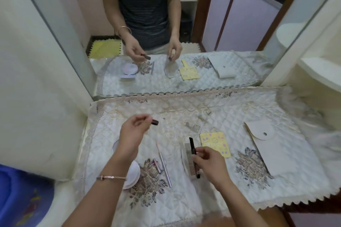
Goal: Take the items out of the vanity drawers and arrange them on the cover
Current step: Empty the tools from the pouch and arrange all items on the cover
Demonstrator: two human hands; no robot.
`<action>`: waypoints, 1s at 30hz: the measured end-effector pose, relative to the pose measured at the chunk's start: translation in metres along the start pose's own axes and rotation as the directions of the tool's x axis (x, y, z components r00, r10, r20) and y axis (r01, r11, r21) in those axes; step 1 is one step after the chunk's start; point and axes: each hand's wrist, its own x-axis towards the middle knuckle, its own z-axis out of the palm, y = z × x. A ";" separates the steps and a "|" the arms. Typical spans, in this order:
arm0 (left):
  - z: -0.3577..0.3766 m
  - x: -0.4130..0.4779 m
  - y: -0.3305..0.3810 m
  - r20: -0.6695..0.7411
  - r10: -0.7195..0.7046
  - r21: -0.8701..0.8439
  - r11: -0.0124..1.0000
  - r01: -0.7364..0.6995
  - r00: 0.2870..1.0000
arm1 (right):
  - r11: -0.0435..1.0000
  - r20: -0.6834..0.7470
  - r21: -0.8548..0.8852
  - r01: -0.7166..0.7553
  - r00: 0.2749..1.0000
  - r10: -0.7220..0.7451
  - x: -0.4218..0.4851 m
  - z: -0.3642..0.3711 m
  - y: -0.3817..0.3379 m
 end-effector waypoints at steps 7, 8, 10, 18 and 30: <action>0.021 -0.043 -0.084 -0.031 -0.097 0.371 0.923 0.102 0.995 | 0.995 0.037 -0.085 -0.048 0.998 0.051 0.003 0.013 0.000; 0.023 -0.046 -0.089 -0.032 -0.048 0.416 0.908 0.057 0.998 | 0.991 0.045 -0.128 -0.046 0.998 0.052 0.002 0.016 0.003; 0.026 -0.047 -0.099 -0.008 0.040 0.499 0.866 -0.031 0.999 | 0.978 0.068 -0.204 -0.042 0.996 0.057 0.002 0.022 0.005; 0.032 -0.042 -0.123 0.118 0.191 0.836 0.511 -0.201 0.975 | 0.912 0.073 -0.410 0.017 0.997 0.014 0.007 0.042 0.013; 0.027 -0.036 -0.123 0.237 0.144 0.857 0.435 -0.276 0.961 | 0.896 0.073 -0.431 0.111 0.993 -0.088 0.010 0.050 0.015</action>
